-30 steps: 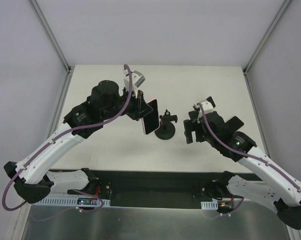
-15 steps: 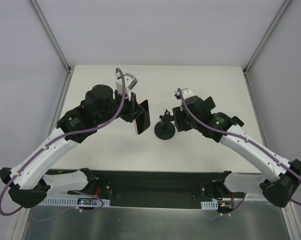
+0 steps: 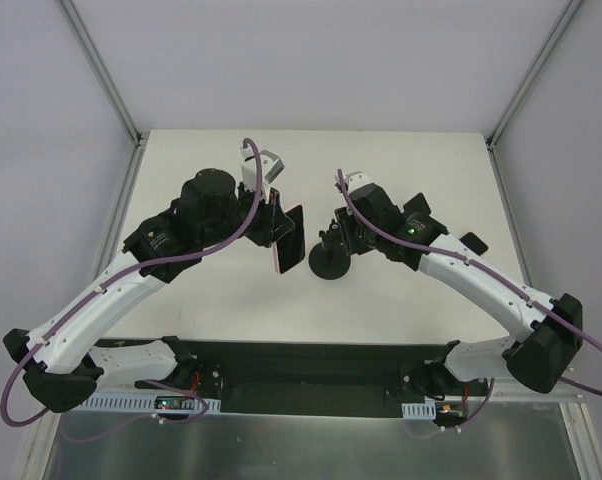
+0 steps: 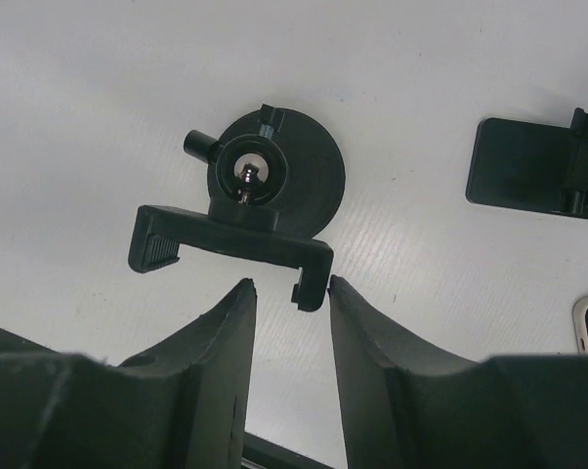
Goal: Place the phone on the phone stand
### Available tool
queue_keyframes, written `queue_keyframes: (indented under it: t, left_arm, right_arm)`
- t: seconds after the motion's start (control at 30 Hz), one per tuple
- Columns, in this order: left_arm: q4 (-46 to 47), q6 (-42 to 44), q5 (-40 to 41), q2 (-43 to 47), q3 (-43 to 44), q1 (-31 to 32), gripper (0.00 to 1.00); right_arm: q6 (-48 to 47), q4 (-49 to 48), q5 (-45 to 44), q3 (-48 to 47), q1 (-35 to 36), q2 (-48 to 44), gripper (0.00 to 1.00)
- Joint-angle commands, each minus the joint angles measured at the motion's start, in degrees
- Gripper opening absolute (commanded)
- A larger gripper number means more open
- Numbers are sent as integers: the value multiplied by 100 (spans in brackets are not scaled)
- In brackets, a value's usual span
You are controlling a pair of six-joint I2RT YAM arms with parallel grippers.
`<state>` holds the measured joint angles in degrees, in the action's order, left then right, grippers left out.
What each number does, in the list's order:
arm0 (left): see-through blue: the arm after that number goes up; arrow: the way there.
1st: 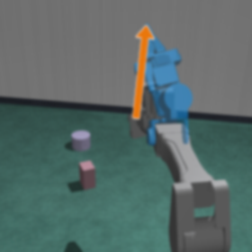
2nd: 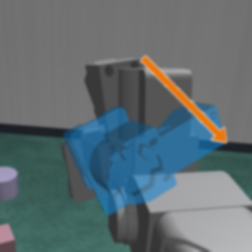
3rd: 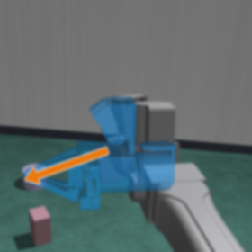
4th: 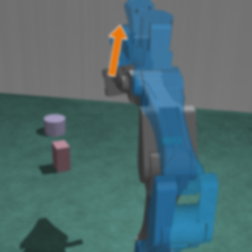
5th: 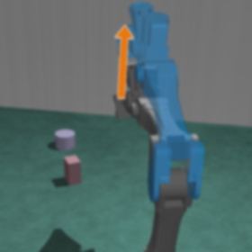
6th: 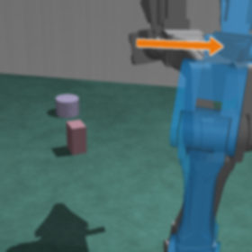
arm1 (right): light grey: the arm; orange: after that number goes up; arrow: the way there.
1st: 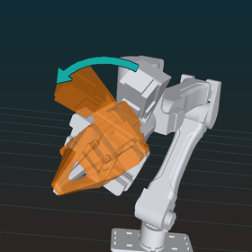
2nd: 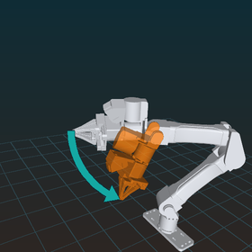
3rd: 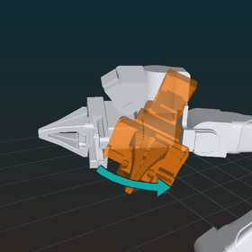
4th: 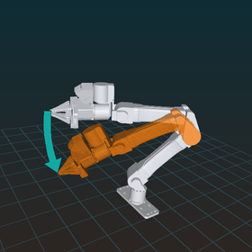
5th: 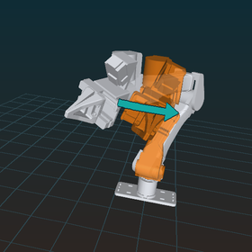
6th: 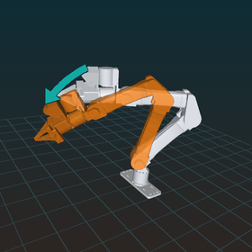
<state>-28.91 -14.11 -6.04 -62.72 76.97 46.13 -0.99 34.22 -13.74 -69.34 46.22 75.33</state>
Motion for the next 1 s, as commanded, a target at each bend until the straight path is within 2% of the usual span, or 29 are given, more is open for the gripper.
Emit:
queue_keyframes:
  t: [0.0,0.3,0.4,0.43,0.5,0.53,0.63,0.73,0.8,0.97]
  left_arm:
    - [544,-127,-64,93,37,19,0]
    - [579,-180,-178,-39,20,19,0]
    - [658,-145,-265,-100,-24,19,0]
    - [763,-119,-318,-92,-59,28,0]
    - [938,21,-686,-65,-251,19,0]
    - [1087,83,-879,-56,-357,19,0]
    - [1878,373,-1994,-39,-744,19,0]
    - [2581,733,-3032,-161,-990,19,0]
    - [3177,1075,-3855,-284,-1139,19,0]
    - [4190,1647,-5107,-775,-1202,19,0]
  right_arm:
    - [-41,-161,-155,-264,19,210,38]
    - [-287,-310,-270,-334,10,500,29]
    - [-340,-389,-288,-308,10,500,21]
    - [-375,-424,-287,-282,10,474,15]
    - [-471,-556,-279,-186,10,430,8]
    - [-498,-574,-261,-176,1,404,1]
    - [-665,-662,-25,-80,-60,316,1]
    - [-814,-785,677,43,-252,211,1]
    - [-919,-802,1301,52,-341,175,1]
    - [-1358,-768,2802,123,-683,149,1]
